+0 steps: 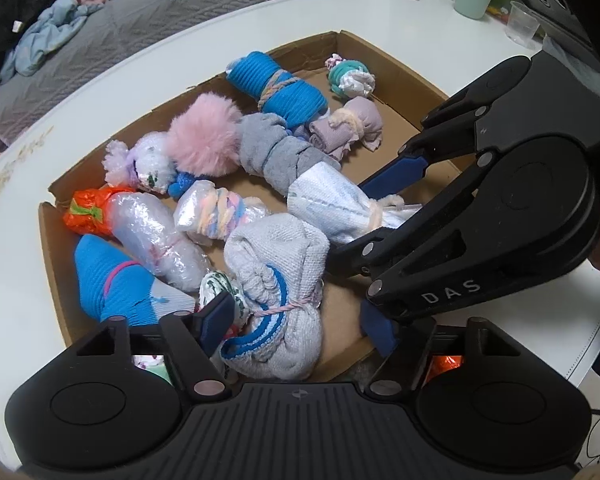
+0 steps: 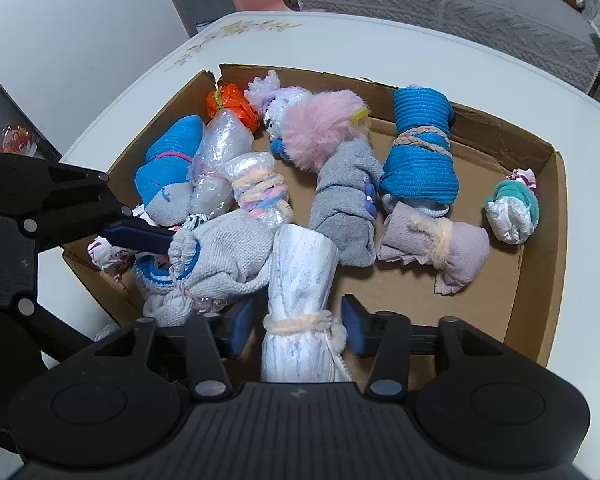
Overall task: Organize objects
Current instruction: 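Carry both bundles into the tray and lower them inside, then open both tools to release the bundles and withdraw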
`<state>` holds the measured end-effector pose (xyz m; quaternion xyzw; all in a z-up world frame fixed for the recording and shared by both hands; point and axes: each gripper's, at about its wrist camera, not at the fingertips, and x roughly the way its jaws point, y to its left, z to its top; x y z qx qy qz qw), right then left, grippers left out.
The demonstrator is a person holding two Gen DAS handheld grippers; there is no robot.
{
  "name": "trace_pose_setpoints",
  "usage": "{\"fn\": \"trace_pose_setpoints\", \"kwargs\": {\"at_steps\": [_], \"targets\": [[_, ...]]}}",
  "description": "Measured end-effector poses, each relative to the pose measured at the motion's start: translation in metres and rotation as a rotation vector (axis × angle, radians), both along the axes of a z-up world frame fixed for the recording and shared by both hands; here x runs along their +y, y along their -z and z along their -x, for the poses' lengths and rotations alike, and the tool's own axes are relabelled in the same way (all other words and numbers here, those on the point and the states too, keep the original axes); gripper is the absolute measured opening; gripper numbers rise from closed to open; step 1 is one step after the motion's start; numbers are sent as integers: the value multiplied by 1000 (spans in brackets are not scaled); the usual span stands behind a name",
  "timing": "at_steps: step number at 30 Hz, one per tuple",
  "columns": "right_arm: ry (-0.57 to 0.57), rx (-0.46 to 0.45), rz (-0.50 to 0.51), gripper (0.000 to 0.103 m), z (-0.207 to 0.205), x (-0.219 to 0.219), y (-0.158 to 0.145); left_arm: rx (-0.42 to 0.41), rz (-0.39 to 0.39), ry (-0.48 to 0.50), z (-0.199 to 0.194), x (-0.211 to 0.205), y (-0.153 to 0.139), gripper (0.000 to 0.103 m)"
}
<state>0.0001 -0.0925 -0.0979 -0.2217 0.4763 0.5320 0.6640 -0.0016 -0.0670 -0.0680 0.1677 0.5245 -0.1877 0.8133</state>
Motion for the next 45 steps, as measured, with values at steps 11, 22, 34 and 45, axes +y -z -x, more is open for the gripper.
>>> {"fn": "trace_pose_setpoints", "kwargs": {"at_steps": [11, 22, 34, 45], "targets": [[-13, 99, -46, 64, 8, 5, -4, -14, -12, 9, 16, 14, -20, 83], [-78, -77, -31, 69, 14, -4, -19, -4, 7, -51, 19, 22, -27, 85], [-92, -87, -50, 71, 16, -6, -24, -3, 30, -88, 22, 28, -31, 85], [-65, -101, -74, 76, 18, -26, -31, -8, 94, -150, 28, 38, -30, 87]]}}
